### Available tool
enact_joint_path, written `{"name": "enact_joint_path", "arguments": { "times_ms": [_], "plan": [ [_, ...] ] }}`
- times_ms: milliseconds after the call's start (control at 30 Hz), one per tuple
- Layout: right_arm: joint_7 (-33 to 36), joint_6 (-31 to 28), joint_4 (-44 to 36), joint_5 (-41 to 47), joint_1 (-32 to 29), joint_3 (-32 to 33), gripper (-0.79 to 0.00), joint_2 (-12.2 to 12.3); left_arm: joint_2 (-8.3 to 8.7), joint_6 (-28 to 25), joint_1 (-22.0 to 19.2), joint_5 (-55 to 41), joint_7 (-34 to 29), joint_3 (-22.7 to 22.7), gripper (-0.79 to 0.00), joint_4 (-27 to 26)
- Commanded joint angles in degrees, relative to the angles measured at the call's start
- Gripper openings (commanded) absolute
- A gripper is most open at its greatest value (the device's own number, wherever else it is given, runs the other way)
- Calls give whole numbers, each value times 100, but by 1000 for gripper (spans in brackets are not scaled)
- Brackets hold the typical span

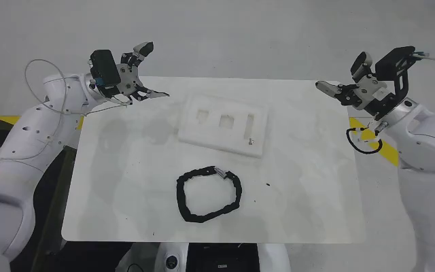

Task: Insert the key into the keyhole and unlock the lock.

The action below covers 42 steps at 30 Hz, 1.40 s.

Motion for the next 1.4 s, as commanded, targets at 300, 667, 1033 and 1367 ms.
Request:
{"name": "enact_joint_path", "arguments": {
  "times_ms": [300,667,1033,1367],
  "plan": [
    [0,0,0,0,0,0,0,0,0,0,0,0,0,0,0,0],
    [858,334,-228,41,14,-382,0,4,0,0,0,0,0,0,0,0],
    [2622,1350,-242,486,530,-1365,0,-48,0,0,0,0,0,0,0,0],
    [3479,2209,-299,883,1079,-2342,0,-191,0,0,0,0,0,0,0,0]
  ]
}}
